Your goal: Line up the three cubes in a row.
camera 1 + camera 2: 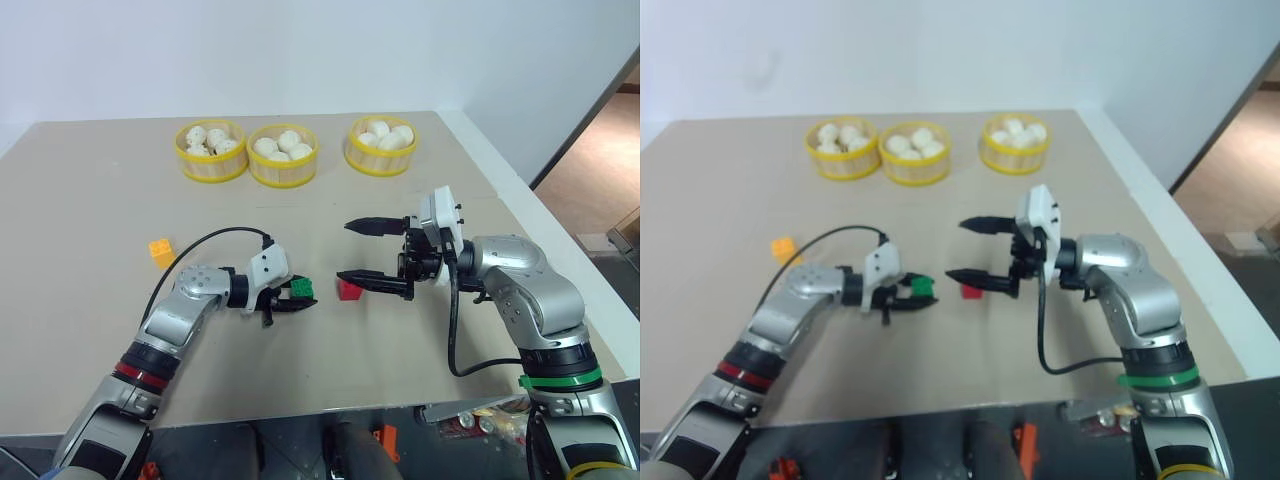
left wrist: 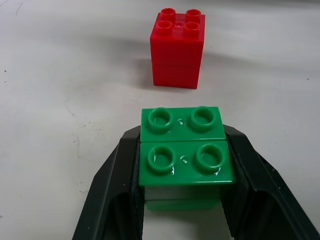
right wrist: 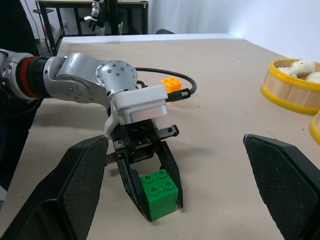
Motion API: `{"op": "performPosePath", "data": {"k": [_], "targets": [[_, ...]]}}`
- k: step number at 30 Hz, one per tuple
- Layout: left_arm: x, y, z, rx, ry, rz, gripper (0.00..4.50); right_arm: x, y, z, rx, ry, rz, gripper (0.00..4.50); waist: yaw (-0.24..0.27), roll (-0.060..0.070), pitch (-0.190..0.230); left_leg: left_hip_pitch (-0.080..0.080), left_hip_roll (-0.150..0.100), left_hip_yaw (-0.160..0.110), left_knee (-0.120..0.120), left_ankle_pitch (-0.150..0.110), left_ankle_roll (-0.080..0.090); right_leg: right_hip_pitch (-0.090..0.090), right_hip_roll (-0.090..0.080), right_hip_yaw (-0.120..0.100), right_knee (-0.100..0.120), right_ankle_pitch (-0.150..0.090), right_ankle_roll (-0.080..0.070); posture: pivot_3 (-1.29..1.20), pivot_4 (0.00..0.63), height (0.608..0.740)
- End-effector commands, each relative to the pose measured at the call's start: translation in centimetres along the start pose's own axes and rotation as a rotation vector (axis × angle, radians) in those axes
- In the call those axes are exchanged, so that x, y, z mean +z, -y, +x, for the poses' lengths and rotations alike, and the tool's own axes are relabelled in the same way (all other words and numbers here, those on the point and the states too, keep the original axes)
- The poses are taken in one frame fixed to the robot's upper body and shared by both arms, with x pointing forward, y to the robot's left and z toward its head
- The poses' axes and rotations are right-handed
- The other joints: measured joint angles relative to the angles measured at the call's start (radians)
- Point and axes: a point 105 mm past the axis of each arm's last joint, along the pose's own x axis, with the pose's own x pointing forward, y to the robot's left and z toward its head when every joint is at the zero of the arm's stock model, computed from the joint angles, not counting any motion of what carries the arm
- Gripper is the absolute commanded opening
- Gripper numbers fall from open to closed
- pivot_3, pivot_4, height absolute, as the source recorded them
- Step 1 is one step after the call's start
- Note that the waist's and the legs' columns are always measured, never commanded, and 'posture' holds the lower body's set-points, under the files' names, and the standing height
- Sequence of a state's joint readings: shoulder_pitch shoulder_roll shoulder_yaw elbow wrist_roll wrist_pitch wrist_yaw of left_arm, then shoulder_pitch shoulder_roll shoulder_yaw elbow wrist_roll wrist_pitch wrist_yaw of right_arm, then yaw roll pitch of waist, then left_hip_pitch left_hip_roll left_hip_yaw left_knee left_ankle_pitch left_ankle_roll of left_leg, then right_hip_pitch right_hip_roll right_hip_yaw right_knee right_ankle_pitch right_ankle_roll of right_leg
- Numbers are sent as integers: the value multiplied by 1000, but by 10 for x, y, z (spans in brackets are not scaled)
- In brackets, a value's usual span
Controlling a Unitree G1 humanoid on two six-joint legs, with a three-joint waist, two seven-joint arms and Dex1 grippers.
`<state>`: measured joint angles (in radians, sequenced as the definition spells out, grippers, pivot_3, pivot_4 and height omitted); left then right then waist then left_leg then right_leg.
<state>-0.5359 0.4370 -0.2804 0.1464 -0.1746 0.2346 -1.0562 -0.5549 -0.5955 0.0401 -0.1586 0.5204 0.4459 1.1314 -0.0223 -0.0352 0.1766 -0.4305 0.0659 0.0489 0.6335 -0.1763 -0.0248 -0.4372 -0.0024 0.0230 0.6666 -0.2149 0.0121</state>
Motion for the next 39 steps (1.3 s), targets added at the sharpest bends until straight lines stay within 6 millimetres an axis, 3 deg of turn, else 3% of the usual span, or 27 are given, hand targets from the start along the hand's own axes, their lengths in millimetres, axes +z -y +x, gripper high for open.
{"op": "performPosePath", "data": {"k": [1, 14, 16, 21, 22, 24, 27, 33, 37, 39], "targets": [[8, 1, 2, -2, 29, 47, 1360, 7, 0, -1, -4, 7, -46, 4500, 0, 0, 0, 0, 0, 0, 0, 0, 0, 0, 0, 0, 0, 0, 0, 0, 150, 740], [-3, 5, 0, -24, -6, 30, 1360, 1, 1, -3, -11, -3, -37, 4500, 0, 0, 0, 0, 0, 0, 0, 0, 0, 0, 0, 0, 0, 0, 0, 0, 150, 740], [-1, 3, 0, -21, 4, 5, 2408, 1, 0, -2, -9, -1, -32, 4500, 0, 0, 0, 0, 0, 0, 0, 0, 0, 0, 0, 0, 0, 0, 0, 0, 150, 740], [5, -4, -1, 12, 11, 14, 4048, 2, 0, -1, 0, 5, -27, 4500, 0, 0, 0, 0, 0, 0, 0, 0, 0, 0, 0, 0, 0, 0, 0, 0, 150, 740], [6, -6, -2, 19, 6, 28, 4343, 2, 0, -1, 1, 5, -27, 4500, 0, 0, 0, 0, 0, 0, 0, 0, 0, 0, 0, 0, 0, 0, 0, 0, 150, 740], [7, -7, -6, 24, -3, 44, 4480, 2, 1, 0, 2, 5, -27, 4500, 0, 0, 0, 0, 0, 0, 0, 0, 0, 0, 0, 0, 0, 0, 0, 0, 150, 740], [15, -8, -21, 33, -13, 69, 4480, 2, 1, 0, 6, 4, -28, 4500, -1, 0, 0, 0, 0, 0, 0, 0, 0, 0, 0, 0, 0, 0, 0, 0, 150, 740], [49, -20, -68, 160, 50, 42, 4480, 2, 1, -1, 9, 2, -27, 4500, -1, 0, 0, 0, 0, 0, 0, 0, 0, 0, 0, 0, 0, 0, 0, 0, 150, 740], [79, -48, -115, 398, 181, -60, 4480, 1, 3, -3, 9, -5, -27, 4500, -1, 0, 0, 0, 0, 0, 1, 0, 0, 0, -1, 0, 0, 0, 0, 0, 150, 740], [81, -59, -132, 527, 227, -101, 4480, 1, 3, -4, 13, -6, -26, 4500, -2, 0, 0, 0, 0, 0, 1, 0, 0, 0, 0, 0, 0, 1, 1, 0, 150, 740]]}}
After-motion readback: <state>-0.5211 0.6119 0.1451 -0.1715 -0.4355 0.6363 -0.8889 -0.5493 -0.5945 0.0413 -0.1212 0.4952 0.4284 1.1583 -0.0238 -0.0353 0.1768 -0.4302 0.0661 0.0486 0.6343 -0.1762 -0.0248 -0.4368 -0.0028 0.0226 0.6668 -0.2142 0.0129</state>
